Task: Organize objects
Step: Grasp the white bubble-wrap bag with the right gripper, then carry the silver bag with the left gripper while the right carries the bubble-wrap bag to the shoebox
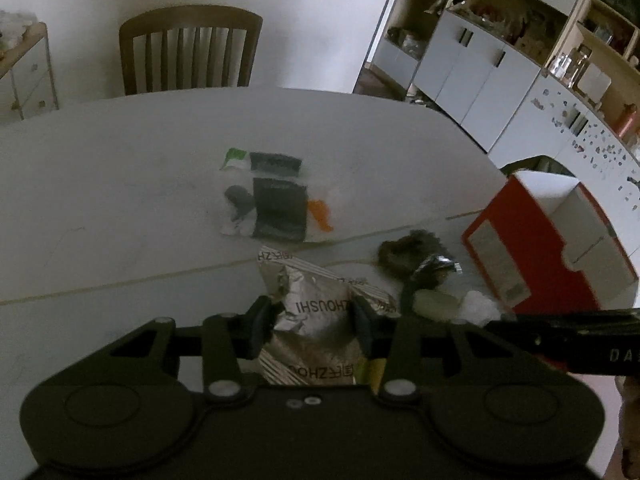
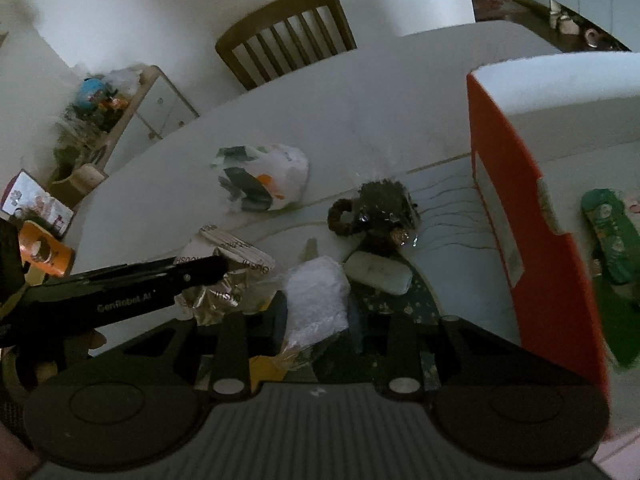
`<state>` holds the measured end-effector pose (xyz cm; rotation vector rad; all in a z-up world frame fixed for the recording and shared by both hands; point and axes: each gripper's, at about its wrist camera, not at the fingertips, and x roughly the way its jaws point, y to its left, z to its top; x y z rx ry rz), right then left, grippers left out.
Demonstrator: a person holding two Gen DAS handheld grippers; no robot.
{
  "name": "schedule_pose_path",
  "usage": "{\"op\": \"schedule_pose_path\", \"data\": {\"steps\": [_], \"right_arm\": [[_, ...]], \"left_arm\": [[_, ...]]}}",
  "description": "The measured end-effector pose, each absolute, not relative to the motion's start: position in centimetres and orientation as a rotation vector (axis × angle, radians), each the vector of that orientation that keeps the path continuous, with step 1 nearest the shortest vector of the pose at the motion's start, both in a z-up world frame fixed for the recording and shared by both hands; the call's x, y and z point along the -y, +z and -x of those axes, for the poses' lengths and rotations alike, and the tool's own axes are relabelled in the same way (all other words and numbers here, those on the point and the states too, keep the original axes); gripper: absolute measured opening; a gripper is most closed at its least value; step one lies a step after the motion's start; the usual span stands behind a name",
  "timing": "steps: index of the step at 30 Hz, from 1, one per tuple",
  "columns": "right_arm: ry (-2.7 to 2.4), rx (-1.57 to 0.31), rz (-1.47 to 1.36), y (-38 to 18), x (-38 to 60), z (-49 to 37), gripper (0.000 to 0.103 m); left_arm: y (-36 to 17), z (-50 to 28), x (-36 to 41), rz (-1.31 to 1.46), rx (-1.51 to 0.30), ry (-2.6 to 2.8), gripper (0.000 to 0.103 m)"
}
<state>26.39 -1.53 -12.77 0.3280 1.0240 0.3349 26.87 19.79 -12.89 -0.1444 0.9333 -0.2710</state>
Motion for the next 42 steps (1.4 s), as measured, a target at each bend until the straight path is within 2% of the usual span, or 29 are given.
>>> {"op": "schedule_pose_path", "data": {"steps": [18,30,39,40,42], "right_arm": [[0.348,-0.933,-0.303,-5.3,8.5,-20.2,0.030],[0.307,-0.907,-0.300,-4.1,14.8,-17.2,0.030],[0.272,-0.883,-0.300,-4.1,19.7,-16.7,0.030],[0.266,-0.883,-0.301,-4.1,20.4,-16.8,0.030],[0.256,-0.884,-0.305,-4.3,21.6,-17.0,0.030]], "left_arm": [[-5.5,-20.1,-13.5,0.146,-0.856,-0.338,0.042],[-3.5,-18.6,-7.2,0.121,-0.827,-0.391,0.042],[-4.1,-19.2,-1.7,0.070,-0.841,-0.423,0.042],[-4.1,-19.4,-1.1,0.068,-0.842,-0.425,0.042],[-4.0,-19.8,0.2,0.062,-0.842,-0.433,0.033]]}}
